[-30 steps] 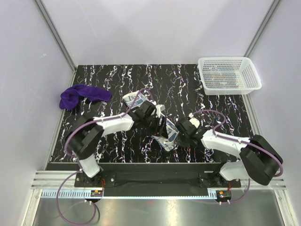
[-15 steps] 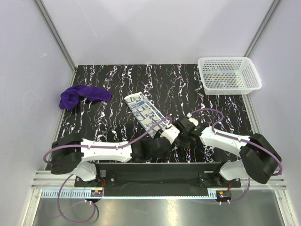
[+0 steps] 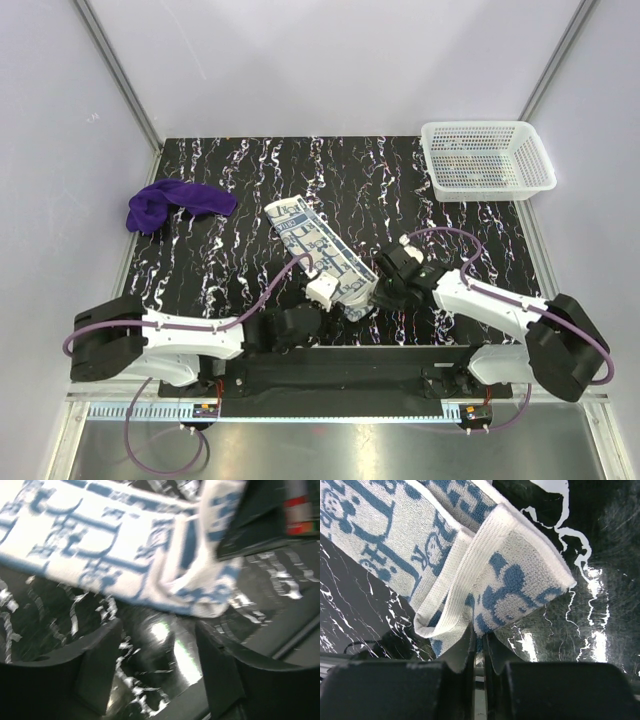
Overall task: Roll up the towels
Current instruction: Roll the towel
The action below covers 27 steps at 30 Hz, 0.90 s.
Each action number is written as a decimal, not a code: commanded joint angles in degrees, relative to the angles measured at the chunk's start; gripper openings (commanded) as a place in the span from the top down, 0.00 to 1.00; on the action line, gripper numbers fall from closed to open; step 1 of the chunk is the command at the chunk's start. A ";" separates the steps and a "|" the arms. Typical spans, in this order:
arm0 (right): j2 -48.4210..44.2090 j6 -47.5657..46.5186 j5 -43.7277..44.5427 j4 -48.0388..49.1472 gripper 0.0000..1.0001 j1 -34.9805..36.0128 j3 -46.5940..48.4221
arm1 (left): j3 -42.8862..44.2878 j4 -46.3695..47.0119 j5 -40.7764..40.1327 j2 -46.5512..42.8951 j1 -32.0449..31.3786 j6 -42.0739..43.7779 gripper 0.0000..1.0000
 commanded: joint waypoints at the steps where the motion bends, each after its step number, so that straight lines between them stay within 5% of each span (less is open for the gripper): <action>1: 1.70 -1.33 -2.16 -0.69 0.94 -0.35 2.59 | -0.09 17.22 5.50 -0.10 -0.46 5.75 0.32; 20: 2.95 -2.56 -4.09 -2.09 0.95 -0.70 4.62 | 6.59 21.37 8.06 16.25 -4.50 14.99 0.33; 27: 1.28 -2.83 -4.45 -3.58 0.95 -0.88 4.70 | 7.30 20.58 6.22 18.36 -4.06 14.55 0.53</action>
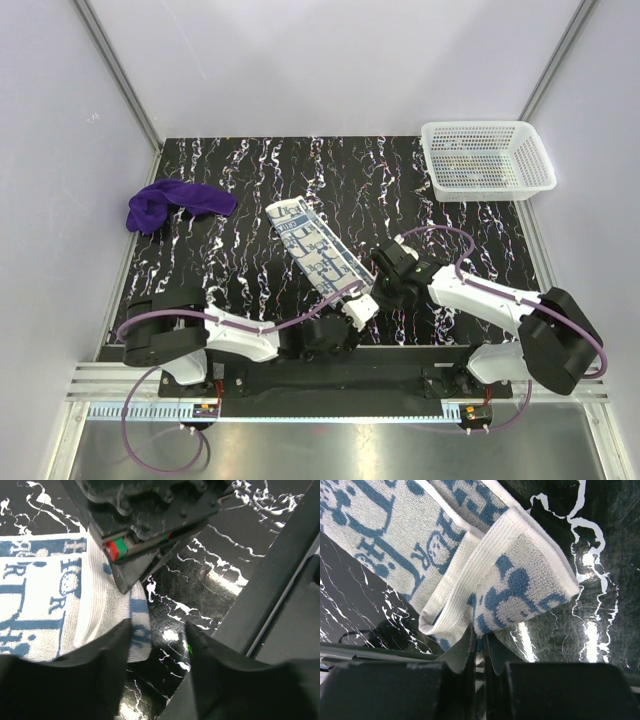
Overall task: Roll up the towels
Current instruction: Roll the towel
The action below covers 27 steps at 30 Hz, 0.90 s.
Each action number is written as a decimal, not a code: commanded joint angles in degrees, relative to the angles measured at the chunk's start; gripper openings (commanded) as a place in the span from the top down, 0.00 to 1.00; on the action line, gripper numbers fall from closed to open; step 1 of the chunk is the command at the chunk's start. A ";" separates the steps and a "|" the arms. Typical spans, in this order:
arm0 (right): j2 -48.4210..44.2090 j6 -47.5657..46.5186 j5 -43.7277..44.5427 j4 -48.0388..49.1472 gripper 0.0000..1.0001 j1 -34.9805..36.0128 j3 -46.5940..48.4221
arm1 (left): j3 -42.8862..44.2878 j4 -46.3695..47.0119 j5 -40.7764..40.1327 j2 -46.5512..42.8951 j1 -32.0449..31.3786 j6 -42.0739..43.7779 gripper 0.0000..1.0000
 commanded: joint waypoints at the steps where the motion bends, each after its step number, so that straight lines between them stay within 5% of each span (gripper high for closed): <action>1: -2.30 -0.97 -0.82 -1.80 0.95 -0.55 2.17 | 1.90 3.18 -2.35 0.46 0.35 -0.14 0.57; 10: -4.77 -0.53 -3.80 -2.68 0.95 -0.55 0.59 | 1.72 3.97 -0.86 1.26 2.81 -1.02 1.00; 15: -5.03 -0.44 -4.16 -2.94 0.93 -0.55 0.50 | 1.63 3.71 2.65 0.82 3.34 -0.93 1.00; 17: -5.12 -0.62 -3.11 -4.51 0.84 -0.55 0.85 | 2.51 1.87 6.67 0.21 3.95 -1.28 1.00; 22: -6.35 -2.64 4.17 -11.72 0.43 -0.55 4.54 | 6.46 -8.22 13.98 -1.90 5.45 -2.86 1.00; 27: -7.67 -2.91 9.81 -17.87 0.27 -0.55 7.53 | 6.73 -11.23 21.63 -4.19 8.35 -7.07 1.00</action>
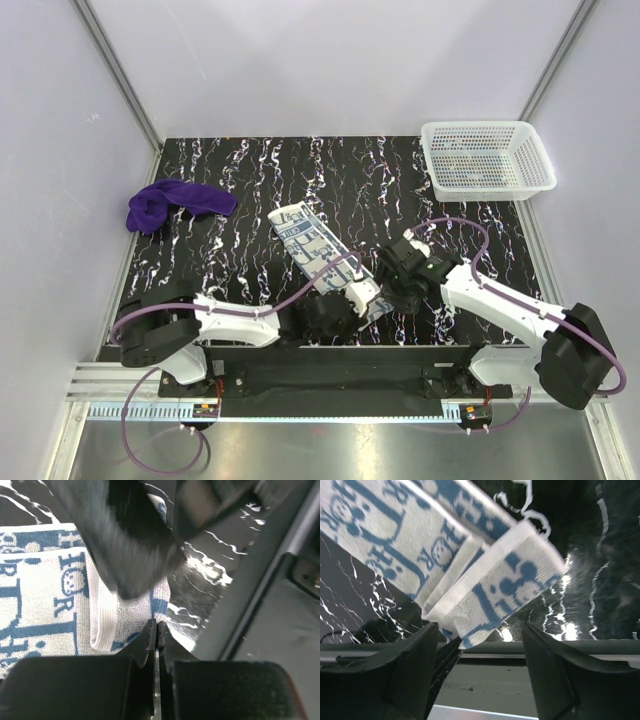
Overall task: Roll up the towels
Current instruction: Roll the towel
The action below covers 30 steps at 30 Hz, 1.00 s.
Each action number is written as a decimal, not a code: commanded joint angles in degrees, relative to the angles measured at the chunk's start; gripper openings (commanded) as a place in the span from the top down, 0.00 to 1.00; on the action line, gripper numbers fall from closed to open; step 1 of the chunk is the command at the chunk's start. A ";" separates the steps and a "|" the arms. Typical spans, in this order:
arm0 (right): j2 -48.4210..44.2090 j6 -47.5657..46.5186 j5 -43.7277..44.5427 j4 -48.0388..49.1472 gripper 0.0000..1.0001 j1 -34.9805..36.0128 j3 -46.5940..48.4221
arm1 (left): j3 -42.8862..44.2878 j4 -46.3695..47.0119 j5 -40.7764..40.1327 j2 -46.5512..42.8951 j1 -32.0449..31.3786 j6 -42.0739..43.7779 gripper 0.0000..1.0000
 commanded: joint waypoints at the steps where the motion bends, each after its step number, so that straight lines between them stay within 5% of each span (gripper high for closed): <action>1: -2.68 -0.22 7.58 -5.92 0.24 -0.44 3.66 | 1.60 -1.73 8.04 -3.78 1.99 -4.35 1.00; 11: -8.40 2.43 16.64 -10.85 0.15 -3.07 7.35 | 5.19 -9.01 17.87 -1.06 7.79 -10.49 1.00; 30: -14.03 -0.56 10.32 -3.91 0.15 -3.25 3.84 | 1.16 -8.41 32.30 -0.71 22.38 -36.34 1.00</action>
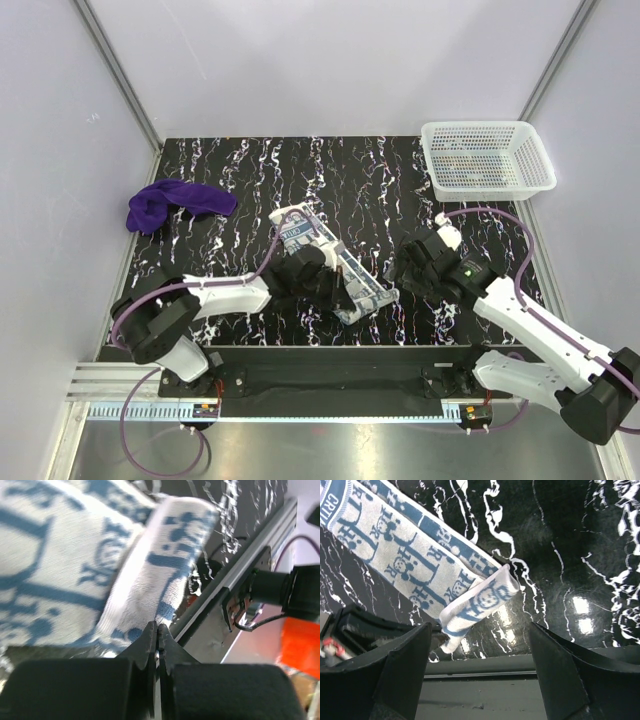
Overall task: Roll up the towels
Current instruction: Roll the towel
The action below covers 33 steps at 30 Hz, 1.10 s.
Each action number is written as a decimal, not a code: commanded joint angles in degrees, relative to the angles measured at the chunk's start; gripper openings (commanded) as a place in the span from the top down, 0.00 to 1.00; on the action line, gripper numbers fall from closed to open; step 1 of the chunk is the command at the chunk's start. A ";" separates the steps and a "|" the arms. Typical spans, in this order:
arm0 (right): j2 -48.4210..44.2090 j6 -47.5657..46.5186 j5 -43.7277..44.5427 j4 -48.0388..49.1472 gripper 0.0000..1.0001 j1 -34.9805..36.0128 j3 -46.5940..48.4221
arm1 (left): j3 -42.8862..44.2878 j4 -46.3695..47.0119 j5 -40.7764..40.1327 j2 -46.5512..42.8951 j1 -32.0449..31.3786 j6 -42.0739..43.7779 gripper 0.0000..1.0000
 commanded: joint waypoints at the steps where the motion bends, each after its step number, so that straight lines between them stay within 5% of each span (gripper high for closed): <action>1: -1.15 -0.59 -2.18 3.02 0.15 -0.37 -1.06 | -2.43 1.51 4.33 -0.20 3.12 -6.29 1.00; 22: 8.51 -2.34 -16.07 30.25 0.19 -0.19 -13.71 | -4.37 8.46 12.68 9.38 10.87 -10.17 1.00; 33: 14.40 -4.37 -17.31 37.82 0.39 1.57 -18.28 | -3.49 5.29 15.06 12.01 14.82 -9.81 1.00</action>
